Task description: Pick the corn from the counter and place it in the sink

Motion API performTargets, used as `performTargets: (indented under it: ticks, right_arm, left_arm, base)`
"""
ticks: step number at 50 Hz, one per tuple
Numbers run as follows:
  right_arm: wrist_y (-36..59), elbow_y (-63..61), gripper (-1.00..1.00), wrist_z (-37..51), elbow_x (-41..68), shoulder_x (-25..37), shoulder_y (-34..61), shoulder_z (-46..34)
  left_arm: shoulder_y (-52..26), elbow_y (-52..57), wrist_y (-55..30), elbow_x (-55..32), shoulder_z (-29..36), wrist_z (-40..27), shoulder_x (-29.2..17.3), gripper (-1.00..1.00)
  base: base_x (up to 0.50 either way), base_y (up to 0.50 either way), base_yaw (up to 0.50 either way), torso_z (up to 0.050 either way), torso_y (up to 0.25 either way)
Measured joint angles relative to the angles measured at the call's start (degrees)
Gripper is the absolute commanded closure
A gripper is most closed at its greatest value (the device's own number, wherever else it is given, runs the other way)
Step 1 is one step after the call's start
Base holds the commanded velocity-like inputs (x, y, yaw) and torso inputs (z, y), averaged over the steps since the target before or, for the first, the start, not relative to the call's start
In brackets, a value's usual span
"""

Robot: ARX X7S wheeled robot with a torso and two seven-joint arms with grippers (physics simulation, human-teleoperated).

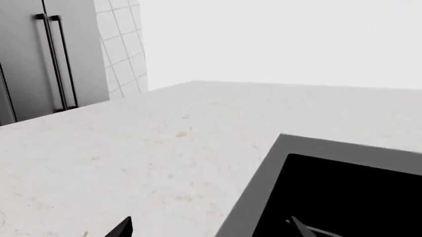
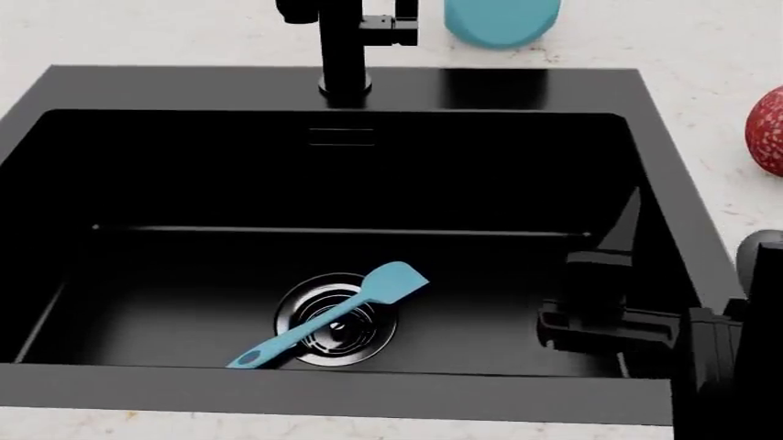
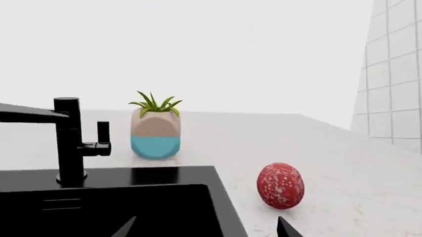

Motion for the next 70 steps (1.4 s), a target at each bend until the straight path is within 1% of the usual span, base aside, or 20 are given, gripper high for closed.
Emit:
performTargets:
  ticks: [5, 11, 18, 21, 24, 32, 40, 46, 50, 58, 70]
  right_arm:
    - [1.1, 5.4, -1.0, 18.8, 21.8, 7.2, 4.8, 1.8]
    - [0.6, 11.0, -1.0, 34.9, 39.7, 15.2, 8.4, 2.9]
    - [-2.9, 16.1, -1.0, 48.1, 54.6, 24.6, 9.8, 2.0]
    - [-5.8, 17.5, -1.0, 51.8, 59.3, 28.7, 9.2, 1.2]
    - [-8.5, 18.8, -1.0, 54.5, 63.0, 32.3, 7.8, 1.0]
    - [-13.8, 21.8, -1.0, 58.5, 69.4, 39.2, 2.2, 2.1]
    - [-16.9, 23.4, -1.0, 60.1, 71.9, 42.4, -5.1, 5.2]
    - [-18.2, 24.1, -1.0, 60.4, 72.5, 42.7, -10.3, 8.1]
    - [-19.1, 24.8, -1.0, 59.9, 72.3, 42.4, -12.2, 8.7]
    - [-20.6, 27.3, -1.0, 57.3, 70.2, 41.4, -12.5, 6.8]
    - [-22.0, 33.0, -1.0, 51.1, 63.1, 39.2, -12.0, 4.8]
  left_arm:
    - [0.7, -1.4, 1.8, 0.2, 0.2, 0.0, 0.3, -1.0]
    - [1.4, -2.7, 3.3, 0.5, 0.3, 0.1, 0.6, -1.0]
    - [1.7, -3.8, 4.4, 0.8, 0.9, -0.2, 0.8, -1.0]
    - [1.7, -4.4, 4.8, 0.8, 1.1, -0.2, 0.8, -1.0]
    - [0.9, -3.1, 2.6, 0.6, 1.2, -0.5, 0.5, -1.0]
    - [-1.9, 1.6, -4.9, -0.3, 1.7, -2.0, 0.2, -1.0]
    - [-3.5, 3.9, -9.2, -0.8, 2.0, -2.8, 0.2, -1.0]
    - [-3.5, 4.1, -9.9, -1.0, 2.1, -3.0, 0.4, -1.0]
    - [-3.3, 4.2, -10.0, -1.0, 2.2, -3.1, 0.5, -1.0]
    - [-2.4, 3.6, -9.0, -1.0, 2.1, -3.2, 0.7, -1.0]
    - [-1.9, 3.5, -8.7, -1.2, 2.4, -3.4, 1.0, -1.0]
  base:
    - [0.0, 0.0, 0.0, 0.0, 0.0]
    - [0.0, 0.0, 0.0, 0.0, 0.0]
    - [0.0, 0.0, 0.0, 0.0, 0.0]
    - [0.0, 0.0, 0.0, 0.0, 0.0]
    - [0.0, 0.0, 0.0, 0.0, 0.0]
    - [0.0, 0.0, 0.0, 0.0, 0.0]
    - [0.0, 0.0, 0.0, 0.0, 0.0]
    - [0.0, 0.0, 0.0, 0.0, 0.0]
    - [0.0, 0.0, 0.0, 0.0, 0.0]
    - [0.0, 0.0, 0.0, 0.0, 0.0]
    - [0.0, 0.0, 0.0, 0.0, 0.0]
